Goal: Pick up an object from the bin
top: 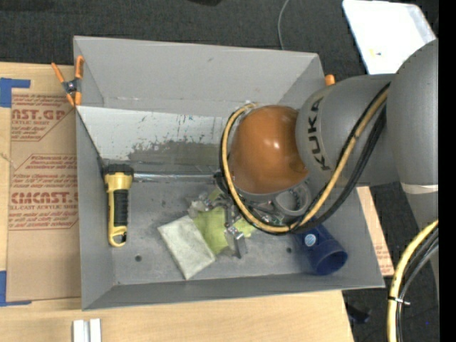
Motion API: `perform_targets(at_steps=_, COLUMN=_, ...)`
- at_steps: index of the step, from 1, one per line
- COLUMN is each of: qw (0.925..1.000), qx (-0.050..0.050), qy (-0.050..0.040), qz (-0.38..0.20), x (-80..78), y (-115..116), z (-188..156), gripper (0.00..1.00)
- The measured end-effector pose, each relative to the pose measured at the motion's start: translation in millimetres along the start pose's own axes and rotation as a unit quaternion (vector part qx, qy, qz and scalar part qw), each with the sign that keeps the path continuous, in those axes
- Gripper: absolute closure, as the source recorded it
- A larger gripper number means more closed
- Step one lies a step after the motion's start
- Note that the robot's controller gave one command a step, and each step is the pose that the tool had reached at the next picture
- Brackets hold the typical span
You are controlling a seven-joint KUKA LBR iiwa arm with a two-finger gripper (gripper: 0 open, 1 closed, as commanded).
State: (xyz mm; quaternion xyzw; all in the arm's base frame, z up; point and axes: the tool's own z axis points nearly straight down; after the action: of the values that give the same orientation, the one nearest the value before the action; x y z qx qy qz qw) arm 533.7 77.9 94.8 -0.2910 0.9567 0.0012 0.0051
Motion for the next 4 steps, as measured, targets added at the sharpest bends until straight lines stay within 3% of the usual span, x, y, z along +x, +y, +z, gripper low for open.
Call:
perform_targets(at_steps=1, qw=0.9991, qx=0.001, qy=-0.0072, qz=-0.041, x=-8.5, y=-13.3, z=24.5, gripper=1.00)
perform_targets(at_steps=3, qw=0.9986, qx=0.001, qy=-0.0081, qz=-0.052, x=-6.5, y=-11.7, z=24.5, gripper=1.00)
perform_targets(at_steps=4, qw=0.9927, qx=0.003, qy=-0.0093, qz=-0.120, x=-7.6, y=-3.1, z=24.3, gripper=1.00)
